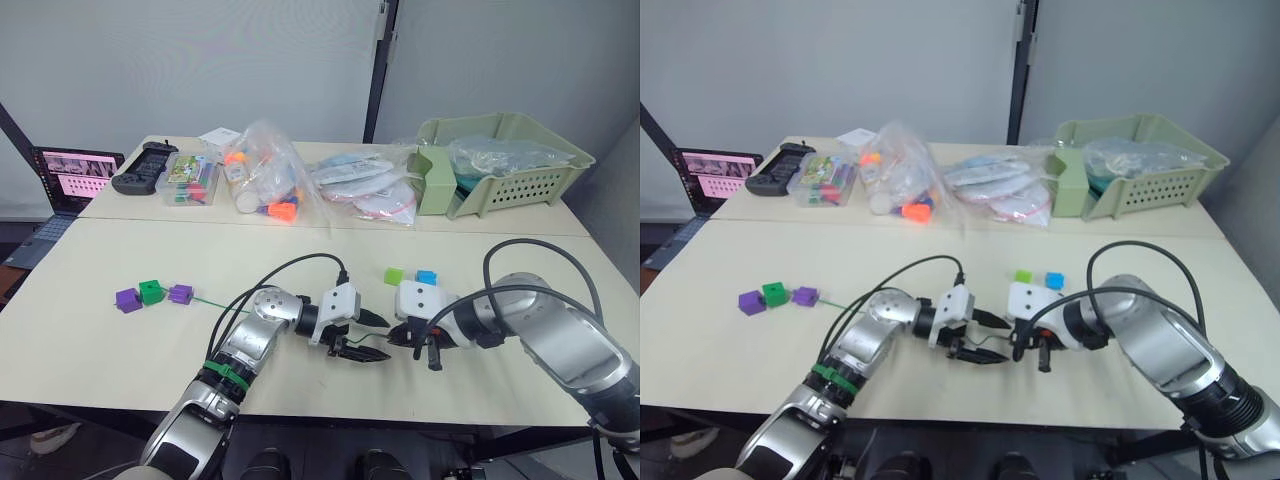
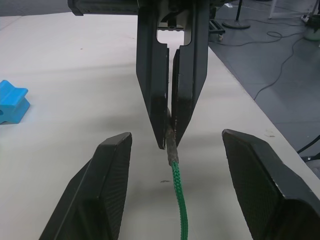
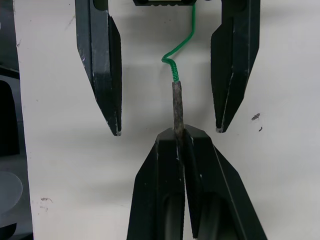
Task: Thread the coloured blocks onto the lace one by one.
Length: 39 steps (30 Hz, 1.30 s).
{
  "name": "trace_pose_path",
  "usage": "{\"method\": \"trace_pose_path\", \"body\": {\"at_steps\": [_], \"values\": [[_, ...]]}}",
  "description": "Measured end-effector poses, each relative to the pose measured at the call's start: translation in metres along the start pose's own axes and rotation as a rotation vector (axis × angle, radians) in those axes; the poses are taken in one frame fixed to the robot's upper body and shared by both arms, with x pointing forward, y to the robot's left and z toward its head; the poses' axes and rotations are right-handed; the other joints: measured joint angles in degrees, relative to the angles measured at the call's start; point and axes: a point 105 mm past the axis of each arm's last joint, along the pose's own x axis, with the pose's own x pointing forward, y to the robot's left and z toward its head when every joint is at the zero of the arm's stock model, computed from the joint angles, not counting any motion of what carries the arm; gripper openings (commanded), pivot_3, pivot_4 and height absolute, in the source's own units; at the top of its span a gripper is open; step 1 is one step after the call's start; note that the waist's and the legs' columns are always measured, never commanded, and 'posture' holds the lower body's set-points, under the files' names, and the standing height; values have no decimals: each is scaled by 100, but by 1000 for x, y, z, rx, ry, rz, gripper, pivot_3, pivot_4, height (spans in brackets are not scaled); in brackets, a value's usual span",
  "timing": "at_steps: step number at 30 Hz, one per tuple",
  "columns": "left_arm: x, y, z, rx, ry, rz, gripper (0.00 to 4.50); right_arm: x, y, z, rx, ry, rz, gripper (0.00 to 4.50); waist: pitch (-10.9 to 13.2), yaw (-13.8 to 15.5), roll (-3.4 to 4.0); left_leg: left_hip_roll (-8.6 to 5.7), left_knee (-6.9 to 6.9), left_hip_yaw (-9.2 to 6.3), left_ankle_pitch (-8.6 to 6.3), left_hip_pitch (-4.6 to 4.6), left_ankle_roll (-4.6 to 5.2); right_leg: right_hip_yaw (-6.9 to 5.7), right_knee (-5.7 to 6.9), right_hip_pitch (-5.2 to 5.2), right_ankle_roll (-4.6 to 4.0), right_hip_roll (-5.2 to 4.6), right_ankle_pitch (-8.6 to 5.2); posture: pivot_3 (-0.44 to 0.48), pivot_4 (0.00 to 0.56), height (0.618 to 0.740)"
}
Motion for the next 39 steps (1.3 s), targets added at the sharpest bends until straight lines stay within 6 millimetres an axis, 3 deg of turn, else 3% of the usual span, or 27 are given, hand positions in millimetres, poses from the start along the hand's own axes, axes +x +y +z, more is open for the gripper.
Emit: {"method": "trace_pose_path", "body": {"at_steps": [2,7,39], "values": [[-1,0,0,0,1,2,2984,0,0,0,1,2,-1,0,0,-1,0,0,0,0,0,0,0,0,0,0,0,0,0,0,150,737],[-8,0,0,12,16,5,1563,-1,0,-1,11,5,-1,0,0,-1,0,0,0,0,0,0,0,0,0,0,0,0,0,0,150,737],[-4,-4,-1,-24,7,2,1563,-3,1,-1,13,5,-4,0,0,1,0,0,0,0,0,0,0,0,-2,0,0,0,0,0,150,737]]}}
